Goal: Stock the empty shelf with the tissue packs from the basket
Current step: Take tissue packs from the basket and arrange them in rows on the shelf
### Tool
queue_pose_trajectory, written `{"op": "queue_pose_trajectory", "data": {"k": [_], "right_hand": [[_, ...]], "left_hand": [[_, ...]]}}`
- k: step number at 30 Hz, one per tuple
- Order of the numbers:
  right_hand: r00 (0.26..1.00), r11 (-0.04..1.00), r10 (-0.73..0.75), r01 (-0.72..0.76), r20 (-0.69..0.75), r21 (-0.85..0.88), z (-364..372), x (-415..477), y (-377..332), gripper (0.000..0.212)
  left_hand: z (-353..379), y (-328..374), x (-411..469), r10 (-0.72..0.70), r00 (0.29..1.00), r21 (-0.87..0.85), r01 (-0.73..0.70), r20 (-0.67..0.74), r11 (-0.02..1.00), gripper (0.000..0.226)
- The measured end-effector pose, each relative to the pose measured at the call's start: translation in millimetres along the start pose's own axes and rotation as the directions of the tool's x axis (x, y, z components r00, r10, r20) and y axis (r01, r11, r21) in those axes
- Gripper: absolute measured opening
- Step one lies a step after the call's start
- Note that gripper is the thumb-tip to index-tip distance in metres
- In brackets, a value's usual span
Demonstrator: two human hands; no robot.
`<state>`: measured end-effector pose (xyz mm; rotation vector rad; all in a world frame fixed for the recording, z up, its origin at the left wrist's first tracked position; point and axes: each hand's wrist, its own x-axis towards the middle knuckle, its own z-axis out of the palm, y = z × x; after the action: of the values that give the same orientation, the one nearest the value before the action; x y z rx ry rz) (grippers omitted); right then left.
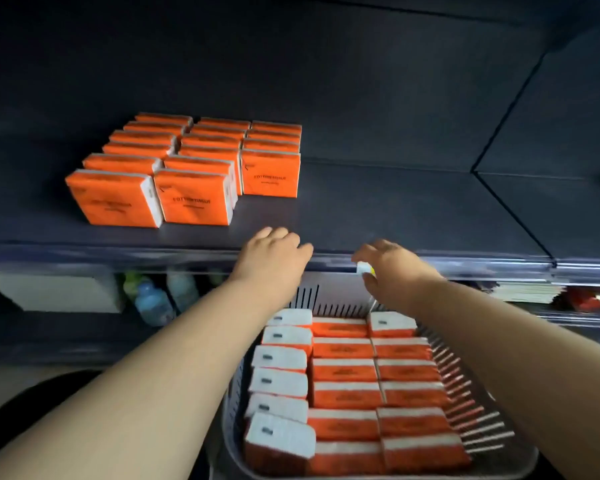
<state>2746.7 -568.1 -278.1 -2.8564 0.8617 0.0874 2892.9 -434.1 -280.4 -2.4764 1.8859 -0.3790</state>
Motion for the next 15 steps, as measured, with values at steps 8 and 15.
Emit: {"op": "queue_pose_trajectory", "data": {"k": [8, 15], "right_hand": [[0.987, 0.981, 0.128, -0.141, 0.1, 0.136, 58.8, -76.5, 36.7, 0.04], [0.953, 0.929, 0.252, -0.287, 0.168, 0.234, 92.0, -95.4, 66.7, 0.042]], "left_hand": [[27.8, 56.7, -48.5, 0.054, 0.984, -0.142, -0.03, 0.168, 0.989, 0.039], [50.9, 80.3, -63.8, 0.077, 0.943, -0.169, -0.022, 0.325, 0.985, 0.041]]}}
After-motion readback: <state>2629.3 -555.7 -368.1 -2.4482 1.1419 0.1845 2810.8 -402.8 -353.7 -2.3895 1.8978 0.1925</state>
